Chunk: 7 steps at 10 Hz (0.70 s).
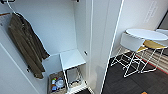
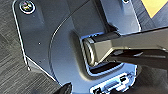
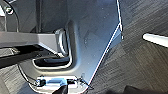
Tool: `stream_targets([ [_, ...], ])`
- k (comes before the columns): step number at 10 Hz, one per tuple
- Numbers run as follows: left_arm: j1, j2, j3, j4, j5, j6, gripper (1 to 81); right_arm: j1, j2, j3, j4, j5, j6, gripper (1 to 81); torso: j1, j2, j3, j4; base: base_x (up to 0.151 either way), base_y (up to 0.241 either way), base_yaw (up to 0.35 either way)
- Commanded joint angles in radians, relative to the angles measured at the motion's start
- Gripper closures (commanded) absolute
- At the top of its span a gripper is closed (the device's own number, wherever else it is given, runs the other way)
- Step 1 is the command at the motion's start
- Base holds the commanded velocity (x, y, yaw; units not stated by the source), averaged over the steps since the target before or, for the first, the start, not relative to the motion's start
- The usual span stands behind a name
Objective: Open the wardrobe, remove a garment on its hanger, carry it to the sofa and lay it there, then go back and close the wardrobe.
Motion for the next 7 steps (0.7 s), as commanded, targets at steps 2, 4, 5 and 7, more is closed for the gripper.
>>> stream_targets([
  [2,-0.022,0.003,-0.003,0.011,0.03,0.006,1.0,0.012,-0.009,-0.001,0.001,-0.07,-0.005,1.0,0.0,0.0,0.0,0.0,0.0,0.0,0.311],
  [4,-0.022,0.004,-0.003,0.011,0.03,0.008,1.0,0.009,-0.007,-0.001,0.001,-0.07,-0.005,1.0,0.0,0.0,0.0,0.0,0.0,0.0,0.311],
  [5,-0.022,0.004,-0.003,0.011,0.03,0.008,1.0,0.009,-0.004,-0.001,0.001,-0.07,-0.005,1.0,0.0,0.0,0.0,0.0,0.0,0.0,0.311],
  [7,-0.022,0.006,-0.003,0.011,0.03,0.008,1.0,0.01,-0.003,-0.001,0.001,-0.07,-0.005,1.0,0.0,0.0,0.0,0.0,0.0,0.0,0.311],
])
